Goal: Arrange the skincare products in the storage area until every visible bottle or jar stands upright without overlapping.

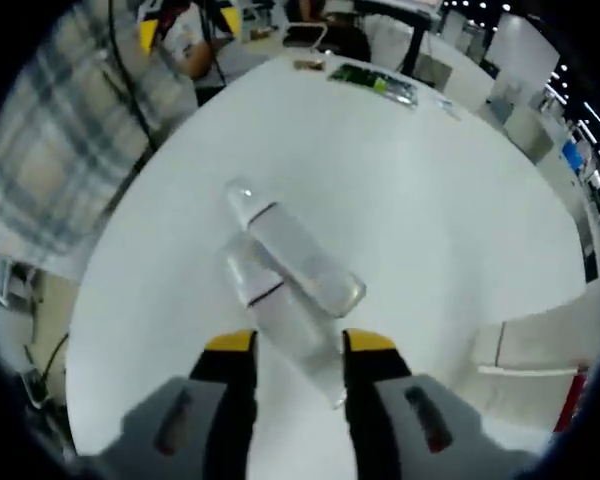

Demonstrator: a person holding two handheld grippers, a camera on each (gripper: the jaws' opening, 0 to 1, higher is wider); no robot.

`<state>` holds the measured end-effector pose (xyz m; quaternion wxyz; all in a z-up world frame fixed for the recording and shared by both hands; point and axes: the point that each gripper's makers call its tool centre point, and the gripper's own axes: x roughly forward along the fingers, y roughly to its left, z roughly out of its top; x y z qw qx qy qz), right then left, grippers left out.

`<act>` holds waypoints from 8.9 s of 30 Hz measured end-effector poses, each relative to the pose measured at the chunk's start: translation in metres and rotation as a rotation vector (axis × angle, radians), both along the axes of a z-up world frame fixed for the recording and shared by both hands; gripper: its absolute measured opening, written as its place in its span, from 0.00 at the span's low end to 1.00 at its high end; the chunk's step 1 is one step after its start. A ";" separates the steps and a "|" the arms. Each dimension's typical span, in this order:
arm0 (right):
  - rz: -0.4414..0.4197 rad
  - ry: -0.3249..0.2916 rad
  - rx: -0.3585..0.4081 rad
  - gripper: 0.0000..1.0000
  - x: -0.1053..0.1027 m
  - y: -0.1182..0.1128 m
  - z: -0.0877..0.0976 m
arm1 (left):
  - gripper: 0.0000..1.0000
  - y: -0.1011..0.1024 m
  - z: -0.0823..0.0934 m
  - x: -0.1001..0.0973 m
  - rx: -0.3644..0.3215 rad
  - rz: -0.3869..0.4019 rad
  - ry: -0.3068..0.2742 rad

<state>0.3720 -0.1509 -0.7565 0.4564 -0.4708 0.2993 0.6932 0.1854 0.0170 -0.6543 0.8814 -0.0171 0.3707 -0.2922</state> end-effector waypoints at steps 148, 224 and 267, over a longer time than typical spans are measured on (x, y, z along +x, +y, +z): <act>-0.868 0.314 0.963 0.22 -0.096 0.076 0.195 | 0.22 -0.138 0.110 0.109 -0.319 -0.224 -0.246; -1.017 -0.156 1.018 0.22 0.138 0.047 0.071 | 0.72 -0.007 0.032 0.079 -0.112 0.144 -0.017; -1.090 -0.213 0.954 0.21 0.145 0.018 0.054 | 0.70 -0.019 0.026 0.077 -0.117 0.101 0.005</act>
